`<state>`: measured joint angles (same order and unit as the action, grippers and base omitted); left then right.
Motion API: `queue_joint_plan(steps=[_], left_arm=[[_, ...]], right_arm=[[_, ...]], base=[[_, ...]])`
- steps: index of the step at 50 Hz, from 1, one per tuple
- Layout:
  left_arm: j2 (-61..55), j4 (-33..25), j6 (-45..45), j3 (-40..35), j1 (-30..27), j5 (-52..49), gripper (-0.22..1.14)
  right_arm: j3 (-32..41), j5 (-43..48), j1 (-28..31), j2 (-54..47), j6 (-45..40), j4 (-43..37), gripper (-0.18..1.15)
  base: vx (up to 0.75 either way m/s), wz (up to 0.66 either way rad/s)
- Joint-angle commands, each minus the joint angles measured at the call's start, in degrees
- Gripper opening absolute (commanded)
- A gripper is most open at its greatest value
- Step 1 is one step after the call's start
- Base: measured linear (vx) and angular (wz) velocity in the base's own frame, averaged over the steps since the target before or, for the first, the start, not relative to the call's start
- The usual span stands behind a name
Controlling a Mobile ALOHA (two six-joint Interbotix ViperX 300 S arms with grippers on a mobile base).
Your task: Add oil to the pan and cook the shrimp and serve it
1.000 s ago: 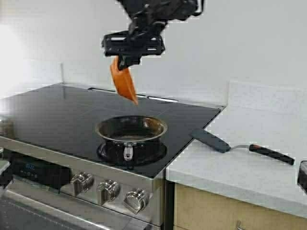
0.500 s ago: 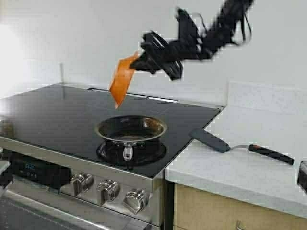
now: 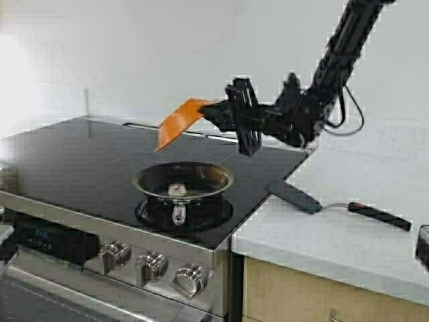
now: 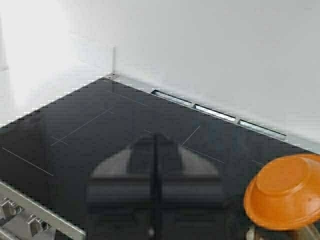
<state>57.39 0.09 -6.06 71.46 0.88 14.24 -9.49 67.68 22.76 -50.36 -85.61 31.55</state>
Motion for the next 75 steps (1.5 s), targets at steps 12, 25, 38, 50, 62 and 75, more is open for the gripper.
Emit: queue_joint_plan(steps=[12,25,38,50,62,75], left_arm=[[-0.35,0.0,0.0,-0.7,-0.09,0.35,0.03],[-0.26,0.0,0.0,-0.79,-0.09,0.35,0.03],[-0.26,0.0,-0.09,-0.79,-0.09,0.26,0.03],[-0.26,0.0,-0.09,-0.79,-0.09,0.26,0.03],[-0.26,0.0,-0.09,-0.7,-0.09,0.35,0.03],[-0.26,0.0,0.0,-0.97,-0.09,0.35,0.03]], right_arm=[[-0.44,4.57,-0.26,3.78,1.41,-1.85,0.04],[-6.5,-10.55,-0.26,15.38,6.5,4.31,0.06],[-7.47,-53.17,1.76,30.94,11.69,25.22,0.06],[-14.15,-83.58,5.27,43.33,14.94,36.83,0.06],[-16.7,-111.27,5.01,47.81,40.25,31.73,0.06],[-19.6,-118.56,-3.08,47.29,49.92,30.85,0.06]], base=[[0.0,0.0],[0.0,0.0],[0.0,0.0],[0.0,0.0],[0.0,0.0],[0.0,0.0]])
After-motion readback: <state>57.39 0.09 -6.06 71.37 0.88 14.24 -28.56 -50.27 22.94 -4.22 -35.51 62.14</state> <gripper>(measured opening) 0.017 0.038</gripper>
